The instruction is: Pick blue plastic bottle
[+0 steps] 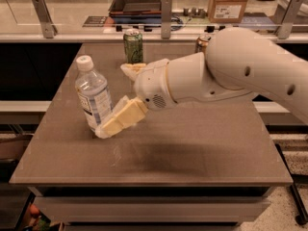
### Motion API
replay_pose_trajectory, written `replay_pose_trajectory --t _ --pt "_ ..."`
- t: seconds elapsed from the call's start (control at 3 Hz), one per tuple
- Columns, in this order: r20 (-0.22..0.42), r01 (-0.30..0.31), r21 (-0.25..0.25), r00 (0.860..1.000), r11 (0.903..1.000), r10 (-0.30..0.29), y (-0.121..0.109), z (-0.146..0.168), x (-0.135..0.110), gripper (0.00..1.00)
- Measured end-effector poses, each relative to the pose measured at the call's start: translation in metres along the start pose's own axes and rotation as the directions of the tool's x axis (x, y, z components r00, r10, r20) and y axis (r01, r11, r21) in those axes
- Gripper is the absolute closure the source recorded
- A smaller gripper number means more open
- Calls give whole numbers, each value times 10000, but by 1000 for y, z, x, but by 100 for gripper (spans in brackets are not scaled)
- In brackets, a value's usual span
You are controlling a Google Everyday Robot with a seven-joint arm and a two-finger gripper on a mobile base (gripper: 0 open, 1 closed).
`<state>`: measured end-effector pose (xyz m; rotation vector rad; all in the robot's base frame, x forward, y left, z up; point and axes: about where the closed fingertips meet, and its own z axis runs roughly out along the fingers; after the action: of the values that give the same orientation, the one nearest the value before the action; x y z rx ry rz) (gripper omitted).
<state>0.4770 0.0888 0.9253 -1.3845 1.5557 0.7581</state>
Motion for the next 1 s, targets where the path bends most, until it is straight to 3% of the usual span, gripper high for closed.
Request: replay_pose_trajectory --t 0.67,1.0 --pt "1554 159 -1271 9878 9918 41 4 45 -37 0" --pt "1574 204 -1296 9875 9914 3 5 46 -38 18"
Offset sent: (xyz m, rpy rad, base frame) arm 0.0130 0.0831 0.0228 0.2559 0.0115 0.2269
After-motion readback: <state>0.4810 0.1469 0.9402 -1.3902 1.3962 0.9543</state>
